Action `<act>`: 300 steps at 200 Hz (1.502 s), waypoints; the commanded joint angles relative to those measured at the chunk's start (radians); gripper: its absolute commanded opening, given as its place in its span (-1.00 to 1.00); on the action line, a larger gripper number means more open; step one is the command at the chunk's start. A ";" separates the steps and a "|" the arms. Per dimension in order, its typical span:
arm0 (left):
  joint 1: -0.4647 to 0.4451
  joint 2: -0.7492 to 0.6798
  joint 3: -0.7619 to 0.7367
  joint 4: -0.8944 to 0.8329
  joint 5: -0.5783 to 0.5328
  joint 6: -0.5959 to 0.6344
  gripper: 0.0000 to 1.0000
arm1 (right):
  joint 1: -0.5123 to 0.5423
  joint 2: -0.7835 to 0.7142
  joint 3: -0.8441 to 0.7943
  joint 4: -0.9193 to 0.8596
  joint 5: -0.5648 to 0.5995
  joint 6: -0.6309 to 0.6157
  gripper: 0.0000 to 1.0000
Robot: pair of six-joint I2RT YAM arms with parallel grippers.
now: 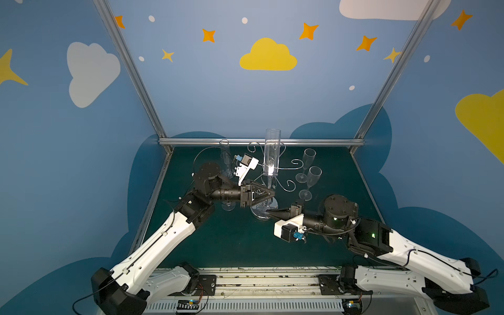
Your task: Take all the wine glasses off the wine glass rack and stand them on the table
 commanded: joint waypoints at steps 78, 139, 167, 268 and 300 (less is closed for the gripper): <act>-0.019 0.002 0.034 0.027 0.006 -0.006 -0.95 | 0.021 -0.001 -0.029 0.069 0.049 -0.062 -0.99; -0.018 -0.050 0.044 -0.044 -0.080 0.114 -0.95 | 0.015 -0.099 -0.053 0.201 0.051 0.061 0.78; -0.019 -0.095 0.030 -0.064 -0.181 0.224 -0.95 | -0.003 -0.104 0.058 0.160 0.070 0.271 0.78; -0.103 -0.201 0.054 -0.230 -0.505 0.759 -0.95 | -0.105 0.114 0.406 0.093 -0.003 0.842 0.73; -0.135 -0.213 0.032 -0.240 -0.588 0.830 -0.95 | -0.124 0.197 0.461 0.085 -0.057 0.886 0.60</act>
